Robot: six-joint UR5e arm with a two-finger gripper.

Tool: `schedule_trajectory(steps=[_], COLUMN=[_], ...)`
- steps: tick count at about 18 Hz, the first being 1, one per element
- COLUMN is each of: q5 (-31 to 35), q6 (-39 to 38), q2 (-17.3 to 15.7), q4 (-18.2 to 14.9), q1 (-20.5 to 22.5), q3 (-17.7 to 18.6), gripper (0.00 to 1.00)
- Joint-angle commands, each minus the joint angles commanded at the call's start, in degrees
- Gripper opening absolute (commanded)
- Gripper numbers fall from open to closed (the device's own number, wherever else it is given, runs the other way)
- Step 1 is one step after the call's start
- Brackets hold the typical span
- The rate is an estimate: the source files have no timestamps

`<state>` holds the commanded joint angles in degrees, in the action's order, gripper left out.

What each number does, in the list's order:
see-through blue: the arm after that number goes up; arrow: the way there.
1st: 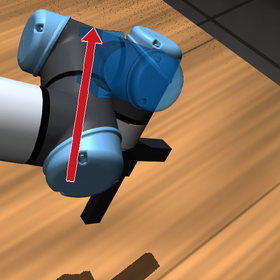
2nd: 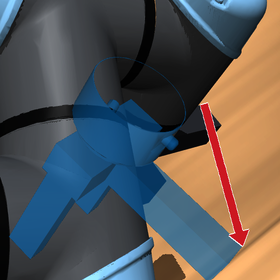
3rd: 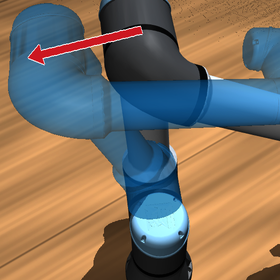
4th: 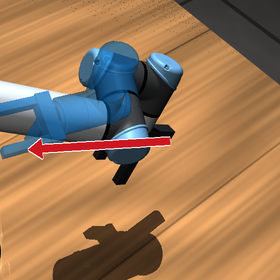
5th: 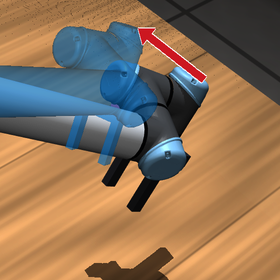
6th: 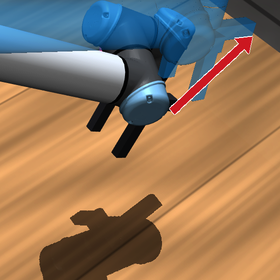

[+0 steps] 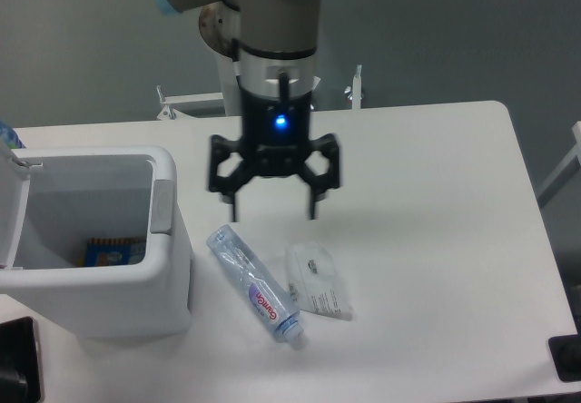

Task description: Open the trash can

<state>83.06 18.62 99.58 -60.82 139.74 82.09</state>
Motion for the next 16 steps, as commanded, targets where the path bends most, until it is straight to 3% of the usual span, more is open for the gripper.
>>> schedule_trajectory(steps=[4,10,14,16], q5=[1.40,2.55,3.43,3.43], q6=[1.68,10.98,24.15,30.83], q2=[0.09,-0.88,-1.67,-2.28], q4=[0.35,-0.88,-1.14,-3.50], q1=[3.16,8.79,11.78,13.80], q3=[-0.44,-0.09,0.35,0.35], gripper=[1.00,1.00,1.00,1.00])
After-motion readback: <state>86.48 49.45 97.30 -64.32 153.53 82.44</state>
